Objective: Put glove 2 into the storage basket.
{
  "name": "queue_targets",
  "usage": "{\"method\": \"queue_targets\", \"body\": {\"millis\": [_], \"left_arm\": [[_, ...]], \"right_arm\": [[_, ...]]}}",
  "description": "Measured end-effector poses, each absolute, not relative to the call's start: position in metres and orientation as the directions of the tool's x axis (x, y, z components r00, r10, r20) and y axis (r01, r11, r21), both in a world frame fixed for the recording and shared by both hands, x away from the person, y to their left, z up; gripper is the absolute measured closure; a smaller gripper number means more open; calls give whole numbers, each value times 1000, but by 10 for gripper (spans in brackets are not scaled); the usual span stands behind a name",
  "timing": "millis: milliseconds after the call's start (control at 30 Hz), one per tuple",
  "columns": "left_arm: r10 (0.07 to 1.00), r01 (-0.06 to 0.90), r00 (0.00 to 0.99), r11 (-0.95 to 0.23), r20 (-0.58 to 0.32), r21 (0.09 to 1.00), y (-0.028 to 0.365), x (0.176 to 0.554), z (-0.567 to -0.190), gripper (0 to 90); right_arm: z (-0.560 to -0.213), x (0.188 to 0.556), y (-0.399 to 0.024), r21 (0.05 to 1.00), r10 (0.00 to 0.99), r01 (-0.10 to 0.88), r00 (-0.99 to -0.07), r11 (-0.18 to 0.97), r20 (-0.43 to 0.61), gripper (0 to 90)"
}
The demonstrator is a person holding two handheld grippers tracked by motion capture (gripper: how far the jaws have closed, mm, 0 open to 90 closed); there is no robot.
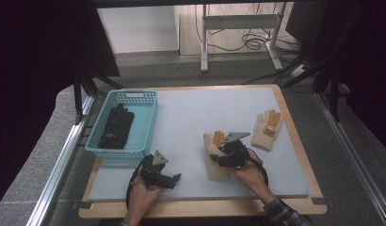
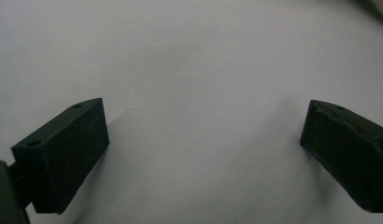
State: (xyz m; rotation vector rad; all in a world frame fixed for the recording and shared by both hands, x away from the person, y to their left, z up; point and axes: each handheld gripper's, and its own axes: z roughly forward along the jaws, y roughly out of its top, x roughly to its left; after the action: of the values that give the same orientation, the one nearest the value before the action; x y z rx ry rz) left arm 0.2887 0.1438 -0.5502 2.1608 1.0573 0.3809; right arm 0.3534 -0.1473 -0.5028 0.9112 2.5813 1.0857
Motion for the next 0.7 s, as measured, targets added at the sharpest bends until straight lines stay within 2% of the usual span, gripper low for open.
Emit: {"method": "queue_targets", "body": {"millis": [133, 233, 300, 367, 400, 467, 533, 700], "left_arm": [[779, 576, 626, -430, -37, 695, 144, 289, -550, 13], [780, 576, 625, -430, -36, 695, 144, 289, -550, 13], [780, 576, 625, -429, -37, 695, 144, 289, -550, 13], [780, 576, 625, -429, -37, 695, 144, 289, -550, 12], [780, 577, 625, -429, -37, 695, 144, 289, -550, 12], [780, 577, 625, -429, -37, 695, 144, 289, -550, 12], [780, 577, 625, -429, -37, 695, 144, 289, -550, 12], [780, 577, 625, -429, -37, 696, 144, 289, -550, 13]], "right_arm": [[-501, 355, -148, 702, 608, 478, -790, 528, 80, 361], [-488, 360, -161, 725, 631, 469, -774, 505, 61, 351], [-482, 365, -172, 731, 643, 470, -764, 495, 55, 403], [-479, 366, -181, 729, 650, 473, -758, 494, 51, 523], [-480, 366, -187, 723, 645, 465, -763, 510, 35, 611], [-484, 364, -193, 718, 648, 465, -761, 518, 24, 696], [-490, 363, -196, 708, 648, 474, -761, 524, 30, 732], [-509, 353, -198, 686, 641, 485, -767, 542, 37, 736]]}}
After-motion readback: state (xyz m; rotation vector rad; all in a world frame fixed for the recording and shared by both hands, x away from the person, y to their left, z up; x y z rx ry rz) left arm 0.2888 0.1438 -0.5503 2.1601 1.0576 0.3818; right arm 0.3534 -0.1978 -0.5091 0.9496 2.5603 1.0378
